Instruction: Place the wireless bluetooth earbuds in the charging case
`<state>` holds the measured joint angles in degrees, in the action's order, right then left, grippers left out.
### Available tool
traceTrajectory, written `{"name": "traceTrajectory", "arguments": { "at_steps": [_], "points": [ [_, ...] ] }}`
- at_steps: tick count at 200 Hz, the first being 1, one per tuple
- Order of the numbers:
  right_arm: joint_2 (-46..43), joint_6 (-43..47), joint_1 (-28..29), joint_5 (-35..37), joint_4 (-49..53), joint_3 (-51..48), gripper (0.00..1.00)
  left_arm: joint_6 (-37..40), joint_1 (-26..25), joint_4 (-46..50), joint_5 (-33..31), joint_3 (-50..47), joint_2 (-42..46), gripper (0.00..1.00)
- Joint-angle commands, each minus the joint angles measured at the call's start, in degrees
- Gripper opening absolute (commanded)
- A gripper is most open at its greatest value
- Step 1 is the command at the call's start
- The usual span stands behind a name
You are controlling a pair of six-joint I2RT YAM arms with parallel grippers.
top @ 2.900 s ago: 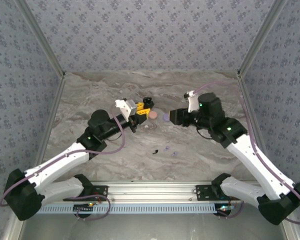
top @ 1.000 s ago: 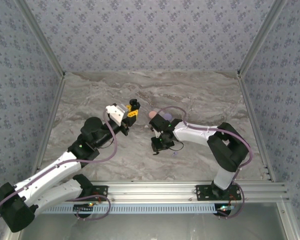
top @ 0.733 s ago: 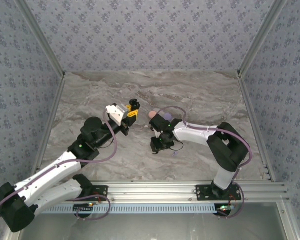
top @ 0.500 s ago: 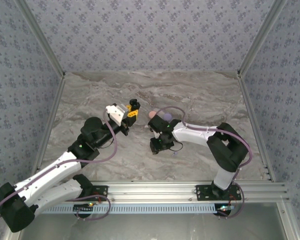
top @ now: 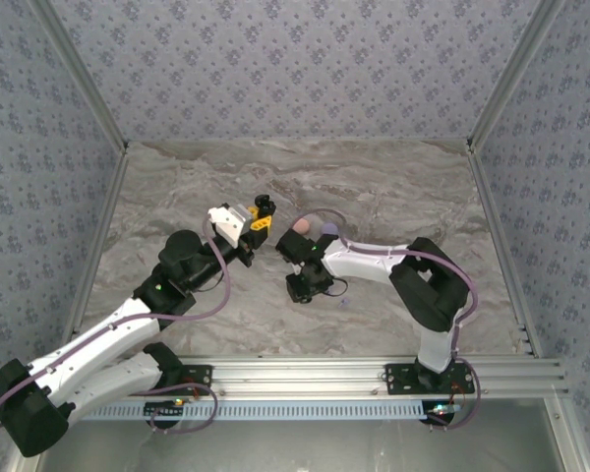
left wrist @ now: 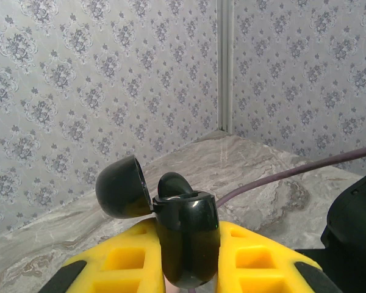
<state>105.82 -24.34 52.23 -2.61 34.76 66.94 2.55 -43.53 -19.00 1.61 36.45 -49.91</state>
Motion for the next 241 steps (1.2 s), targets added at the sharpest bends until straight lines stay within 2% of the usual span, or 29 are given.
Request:
{"name": "traceTrajectory", "arguments": {
  "at_steps": [1, 114, 180, 241],
  "points": [
    [1.4, 0.8, 1.0, 2.7, 4.6, 0.9, 0.41, 0.6, -0.3, -0.3, -0.9, 0.6, 1.4, 0.0],
    [-2.2, 0.0, 3.1, 7.6, 10.3, -0.9, 0.4, 0.9, -0.3, -0.7, -0.9, 0.9, 1.1, 0.0],
    [-5.1, 0.0, 2.4, 2.8, 6.1, -0.4, 0.37, 1.0, -0.2, -0.4, -0.7, 1.5, 0.8, 0.0],
    [-3.3, -0.1, 1.0, 3.4, 6.9, -0.1, 0.34, 1.1, -0.3, -0.1, -0.7, 1.5, 1.1, 0.0]
  ]
}}
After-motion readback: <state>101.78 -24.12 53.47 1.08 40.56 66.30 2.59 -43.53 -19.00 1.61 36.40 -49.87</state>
